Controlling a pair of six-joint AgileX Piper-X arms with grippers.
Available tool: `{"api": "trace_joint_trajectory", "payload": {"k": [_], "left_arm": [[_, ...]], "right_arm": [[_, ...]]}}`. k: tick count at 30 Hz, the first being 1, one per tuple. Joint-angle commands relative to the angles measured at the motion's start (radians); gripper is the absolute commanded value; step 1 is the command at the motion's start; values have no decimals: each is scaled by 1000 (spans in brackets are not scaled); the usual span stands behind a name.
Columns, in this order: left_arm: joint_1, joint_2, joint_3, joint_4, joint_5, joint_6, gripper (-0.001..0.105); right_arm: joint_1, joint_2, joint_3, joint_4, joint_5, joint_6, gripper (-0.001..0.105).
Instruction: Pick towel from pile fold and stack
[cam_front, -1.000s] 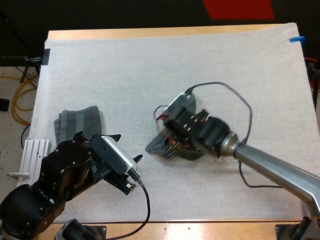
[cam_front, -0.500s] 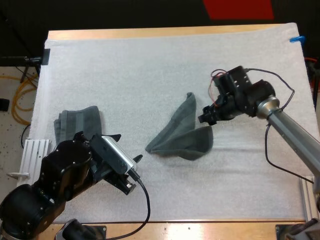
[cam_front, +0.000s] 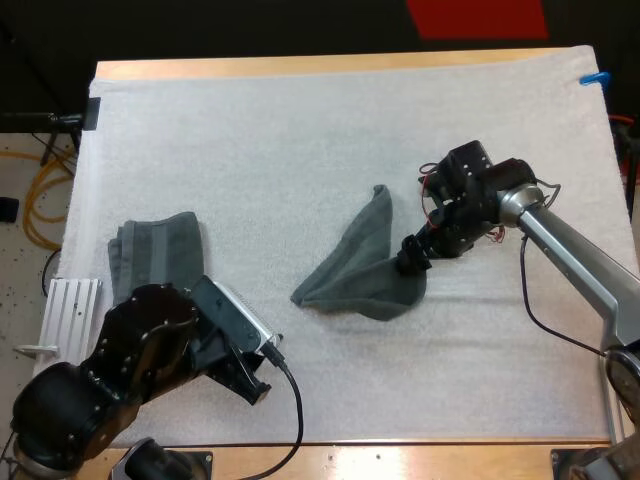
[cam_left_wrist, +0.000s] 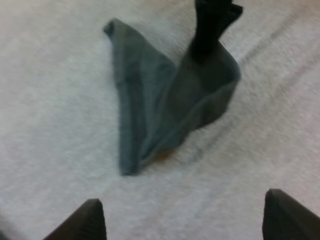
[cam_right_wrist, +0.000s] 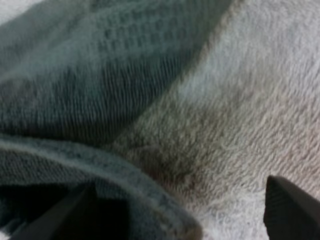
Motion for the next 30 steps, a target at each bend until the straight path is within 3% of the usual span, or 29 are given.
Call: {"api": "trace_joint_trajectory", "payload": {"k": [1, 4, 13, 20, 25, 30], "left_arm": [[-1, 2, 3, 0, 20, -7, 62], [-1, 2, 18, -4, 69, -7, 62], [-1, 4, 24, -4, 91, -7, 62], [-1, 4, 24, -4, 91, -7, 62], [-1, 4, 24, -10, 91, -7, 62], [-1, 4, 24, -10, 94, -7, 62]], "right_arm": [[1, 2, -4, 7, -23, -20, 65], [1, 20, -4, 7, -68, -23, 59], [1, 40, -4, -3, -83, -22, 0], [1, -51, -4, -27, -55, -19, 0], [-1, -193, -20, -85, 60, -19, 0], [-1, -333, -62, -153, 275, -19, 0]]}}
